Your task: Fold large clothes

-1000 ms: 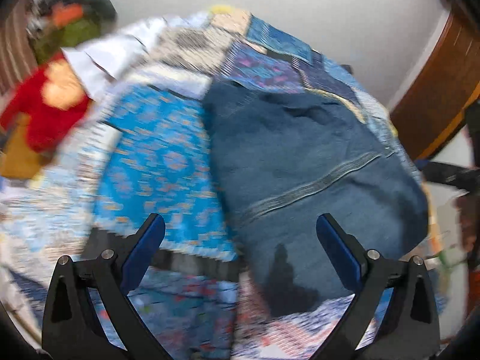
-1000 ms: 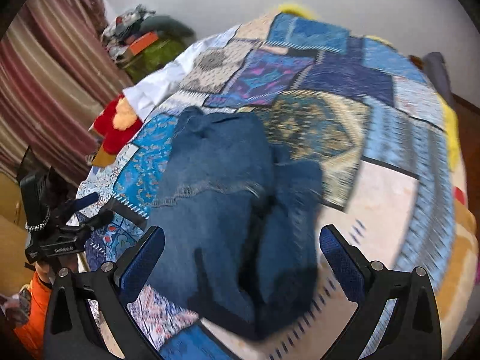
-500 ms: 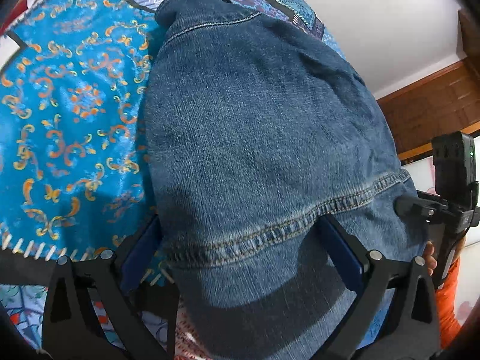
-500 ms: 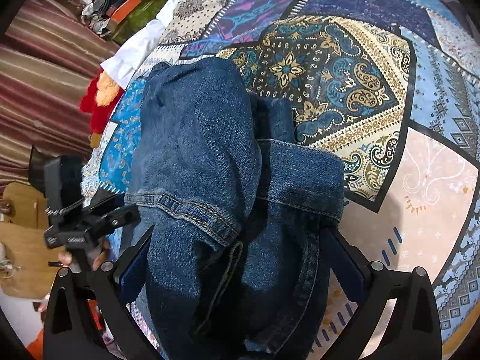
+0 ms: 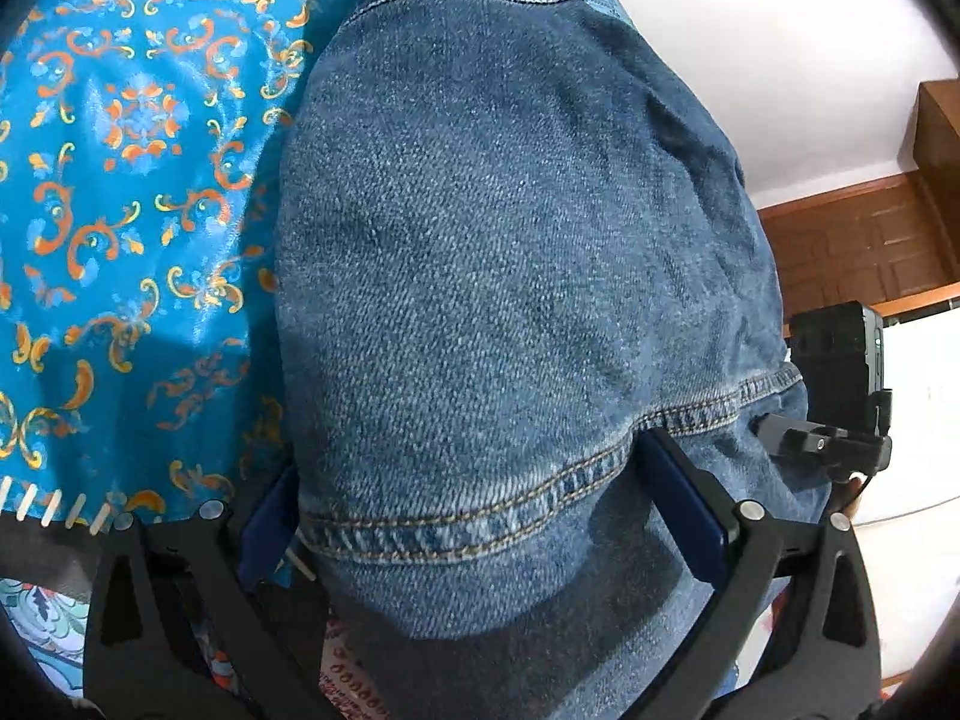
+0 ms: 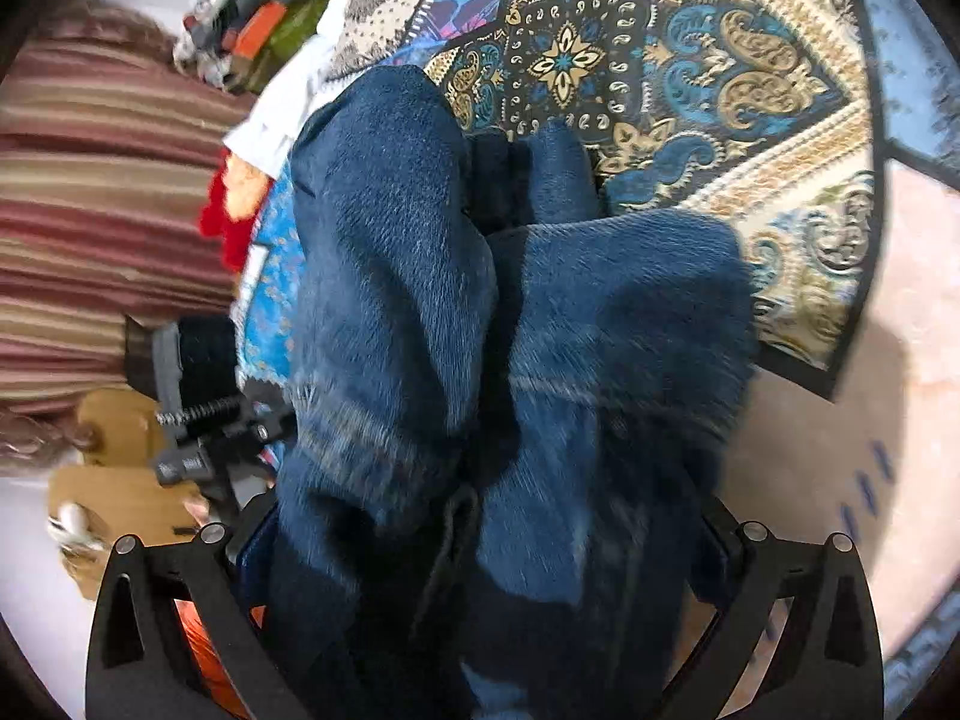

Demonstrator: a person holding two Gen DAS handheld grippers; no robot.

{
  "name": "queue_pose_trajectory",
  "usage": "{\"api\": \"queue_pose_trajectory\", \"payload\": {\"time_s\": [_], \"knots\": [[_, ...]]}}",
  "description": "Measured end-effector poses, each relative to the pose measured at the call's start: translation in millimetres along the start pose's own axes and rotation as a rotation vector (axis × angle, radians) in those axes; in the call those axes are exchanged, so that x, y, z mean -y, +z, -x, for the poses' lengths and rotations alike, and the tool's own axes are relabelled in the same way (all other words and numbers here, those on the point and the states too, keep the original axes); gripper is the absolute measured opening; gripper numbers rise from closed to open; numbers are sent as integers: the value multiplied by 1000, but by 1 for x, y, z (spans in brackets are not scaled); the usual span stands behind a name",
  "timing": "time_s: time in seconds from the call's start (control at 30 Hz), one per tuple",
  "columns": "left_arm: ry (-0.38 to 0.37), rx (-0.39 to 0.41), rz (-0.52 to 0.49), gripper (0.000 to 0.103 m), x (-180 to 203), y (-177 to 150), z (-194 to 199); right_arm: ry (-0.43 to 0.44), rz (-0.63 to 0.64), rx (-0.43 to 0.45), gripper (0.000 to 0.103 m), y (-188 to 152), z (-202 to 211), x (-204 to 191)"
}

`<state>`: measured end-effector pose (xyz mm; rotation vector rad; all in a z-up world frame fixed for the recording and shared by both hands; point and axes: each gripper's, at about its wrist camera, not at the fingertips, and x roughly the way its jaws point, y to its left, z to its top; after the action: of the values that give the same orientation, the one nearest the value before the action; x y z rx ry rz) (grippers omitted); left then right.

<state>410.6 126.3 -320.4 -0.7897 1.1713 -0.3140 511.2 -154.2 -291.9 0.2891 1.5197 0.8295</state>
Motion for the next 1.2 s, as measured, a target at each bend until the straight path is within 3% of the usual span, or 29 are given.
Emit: {"api": "queue_pose_trajectory", "payload": {"time_s": [0.2, 0.27, 0.37, 0.57, 0.83, 0.97, 1.2], "knots": [[53, 40, 9, 99, 10, 10, 0, -63, 52, 33, 99, 7, -18, -22], [77, 71, 8, 91, 14, 8, 7, -67, 41, 45, 82, 7, -17, -23], [100, 87, -11, 81, 22, 6, 18, -69, 46, 69, 71, 3, -15, -30], [182, 116, -145, 70, 54, 2, 49, -87, 72, 99, 54, -10, -8, -57], [202, 218, -239, 68, 79, 0, 118, -48, 111, 193, 53, -28, 20, -104], [198, 255, -245, 68, 74, -9, 151, -54, 160, 228, 53, -36, 29, -136], [237, 272, -230, 68, 45, -20, 184, -38, 186, 223, 52, -48, 4, -175]]}}
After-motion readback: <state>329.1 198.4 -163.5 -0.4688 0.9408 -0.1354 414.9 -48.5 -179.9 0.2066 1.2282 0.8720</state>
